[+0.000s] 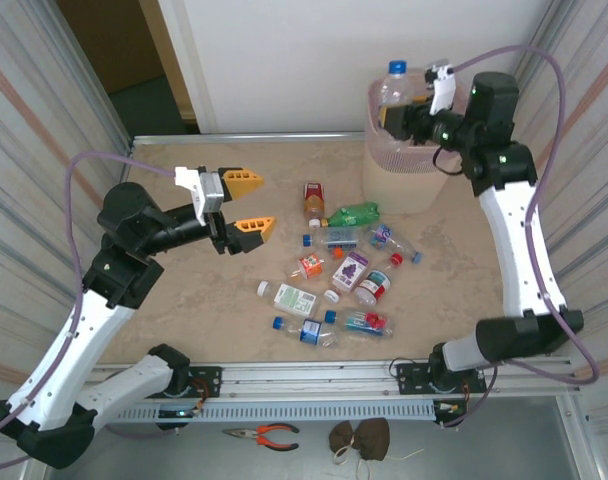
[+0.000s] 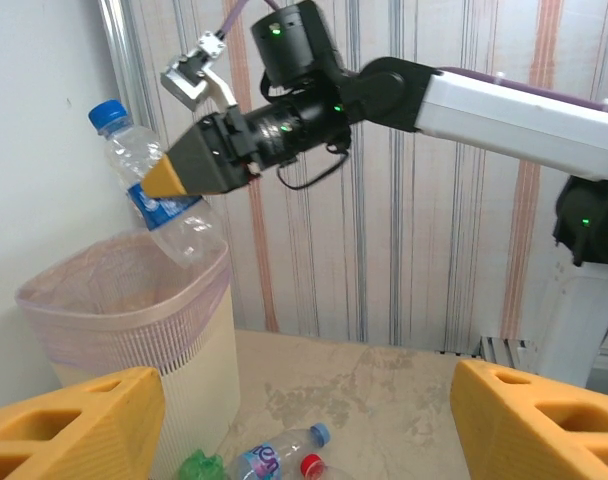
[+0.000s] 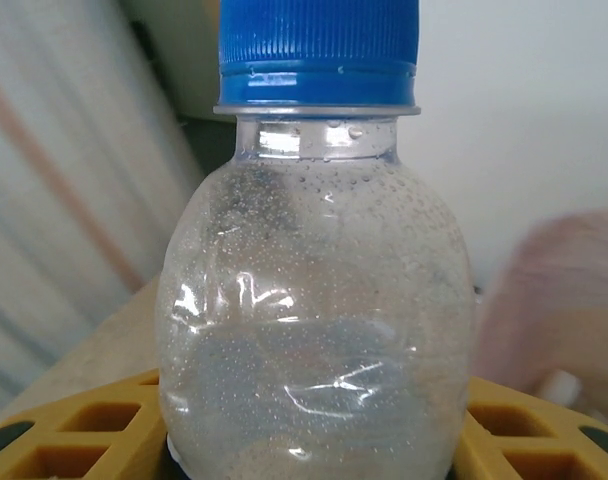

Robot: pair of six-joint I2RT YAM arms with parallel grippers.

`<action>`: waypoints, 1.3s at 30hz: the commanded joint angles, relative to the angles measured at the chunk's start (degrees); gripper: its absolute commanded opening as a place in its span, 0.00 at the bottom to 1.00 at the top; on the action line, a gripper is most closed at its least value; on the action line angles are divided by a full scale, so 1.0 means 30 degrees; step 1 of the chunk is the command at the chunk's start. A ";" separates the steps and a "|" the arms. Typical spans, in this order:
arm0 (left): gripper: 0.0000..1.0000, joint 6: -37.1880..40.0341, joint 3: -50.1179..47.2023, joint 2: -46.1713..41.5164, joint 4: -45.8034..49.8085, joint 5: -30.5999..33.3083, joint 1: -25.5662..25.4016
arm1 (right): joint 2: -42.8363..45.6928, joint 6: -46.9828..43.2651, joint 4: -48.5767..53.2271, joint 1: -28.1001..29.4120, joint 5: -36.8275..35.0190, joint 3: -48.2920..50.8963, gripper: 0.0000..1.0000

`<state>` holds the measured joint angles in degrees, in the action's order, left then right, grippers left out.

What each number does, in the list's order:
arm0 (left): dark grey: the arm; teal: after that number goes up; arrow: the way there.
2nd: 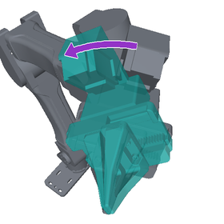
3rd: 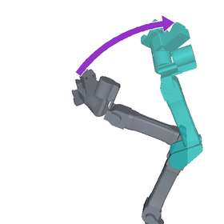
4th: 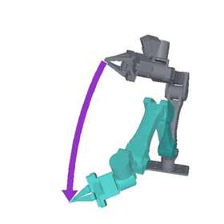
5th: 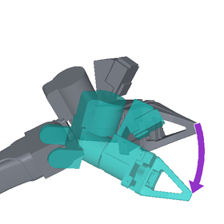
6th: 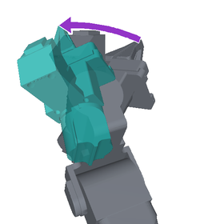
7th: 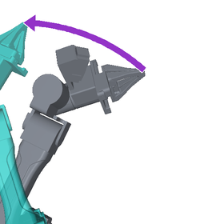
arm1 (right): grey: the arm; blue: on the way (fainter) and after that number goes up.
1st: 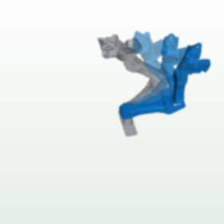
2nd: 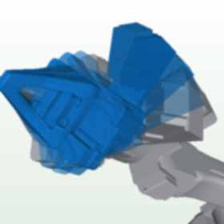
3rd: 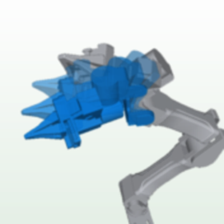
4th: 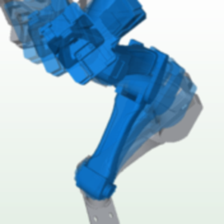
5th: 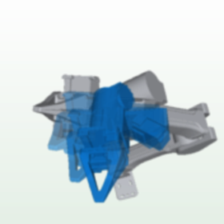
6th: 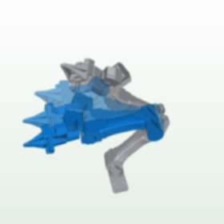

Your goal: Put the plastic bottles in the bin

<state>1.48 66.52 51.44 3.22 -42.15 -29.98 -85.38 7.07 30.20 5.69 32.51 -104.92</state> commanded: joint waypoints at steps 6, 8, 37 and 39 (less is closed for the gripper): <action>0.75 -0.0656 -0.0753 0.0050 -0.0937 0.0219 0.0177 | -0.5166 0.0492 0.3114 -0.1821 -0.1041 -0.5873 0.48; 0.75 -0.0783 -0.0835 0.0116 -0.1030 0.0284 0.0171 | -0.6617 0.0089 0.4230 -0.1944 -0.1037 -0.7474 0.47; 0.75 -0.1240 -0.2296 0.0856 -0.0930 0.1415 0.0410 | -1.6108 -0.1274 1.4160 -0.1469 -0.5185 -1.3746 0.49; 0.75 -0.1304 -0.2325 0.0920 -0.0877 0.1481 0.0476 | -1.6534 -0.1258 1.4330 -0.1492 -0.5409 -1.3746 0.50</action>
<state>-1.63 60.07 54.35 2.74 -38.59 -29.19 -133.21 3.60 69.73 1.26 18.44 -144.35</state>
